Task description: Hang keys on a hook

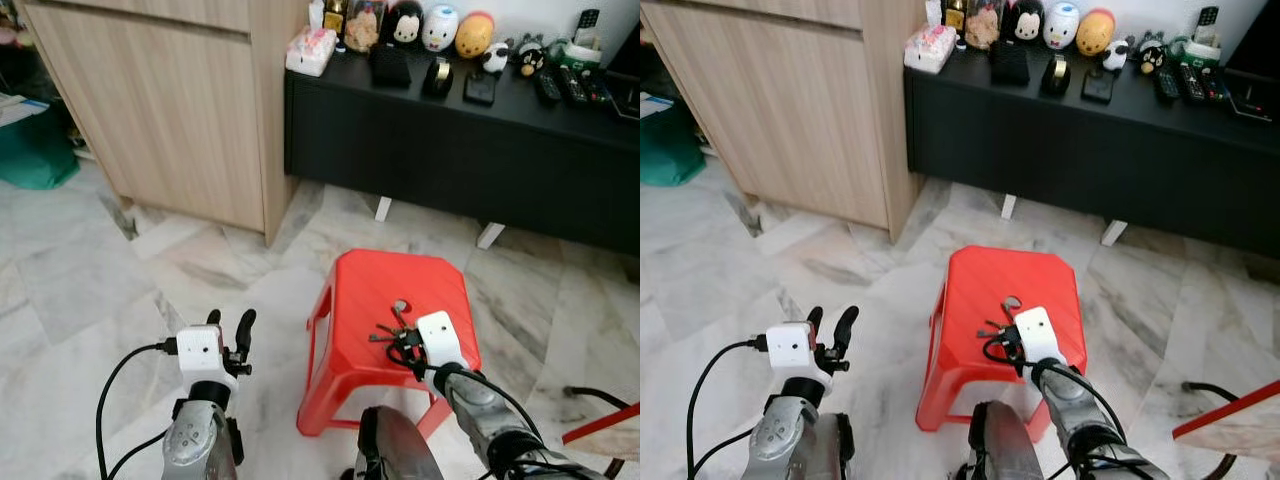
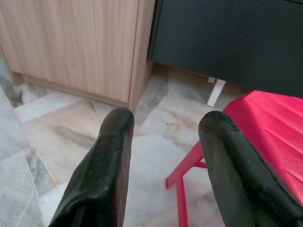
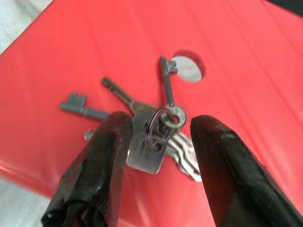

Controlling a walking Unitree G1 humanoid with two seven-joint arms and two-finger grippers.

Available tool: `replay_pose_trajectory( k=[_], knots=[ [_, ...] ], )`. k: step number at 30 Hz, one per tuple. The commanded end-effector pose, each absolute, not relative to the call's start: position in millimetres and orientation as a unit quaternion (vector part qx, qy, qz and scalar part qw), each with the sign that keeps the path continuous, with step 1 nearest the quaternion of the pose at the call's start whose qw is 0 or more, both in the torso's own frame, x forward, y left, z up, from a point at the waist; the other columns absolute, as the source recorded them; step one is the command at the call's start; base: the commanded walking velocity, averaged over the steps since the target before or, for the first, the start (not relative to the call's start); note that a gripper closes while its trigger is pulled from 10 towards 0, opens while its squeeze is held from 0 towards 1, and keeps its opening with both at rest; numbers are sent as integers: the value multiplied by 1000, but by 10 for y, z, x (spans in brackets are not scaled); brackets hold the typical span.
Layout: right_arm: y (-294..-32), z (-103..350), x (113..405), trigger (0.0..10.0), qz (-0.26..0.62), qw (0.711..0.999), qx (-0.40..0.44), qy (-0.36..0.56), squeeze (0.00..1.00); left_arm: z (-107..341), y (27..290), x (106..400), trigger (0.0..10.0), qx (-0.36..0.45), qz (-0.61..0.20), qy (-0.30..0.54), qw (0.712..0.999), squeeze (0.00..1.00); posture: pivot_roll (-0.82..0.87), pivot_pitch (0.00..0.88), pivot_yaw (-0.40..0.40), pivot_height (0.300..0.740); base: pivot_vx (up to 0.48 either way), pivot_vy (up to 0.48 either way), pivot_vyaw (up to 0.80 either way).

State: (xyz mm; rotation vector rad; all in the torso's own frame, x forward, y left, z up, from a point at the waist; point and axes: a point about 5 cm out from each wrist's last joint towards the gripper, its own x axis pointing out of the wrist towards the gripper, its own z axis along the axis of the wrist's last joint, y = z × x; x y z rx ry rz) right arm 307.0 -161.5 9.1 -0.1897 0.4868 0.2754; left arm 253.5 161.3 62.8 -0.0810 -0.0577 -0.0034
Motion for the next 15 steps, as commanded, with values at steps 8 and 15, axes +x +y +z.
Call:
replay_pose_trajectory(
  k=[8, 15],
  knots=[
    [-1615, 110, 3072, 5608, 139, 960, -92, 226, 0, 611, 1536, 2431, 10000, -44, -7, -8, 999, 0, 65, 239, -148, 599, 0, 0, 0],
    [-1623, 84, 3043, 1608, 140, 959, -93, 227, 0, 632, 1525, 2406, 10000, -44, -7, 0, 999, 0, 64, 240, -147, 599, 0, 0, 0]
  ],
)
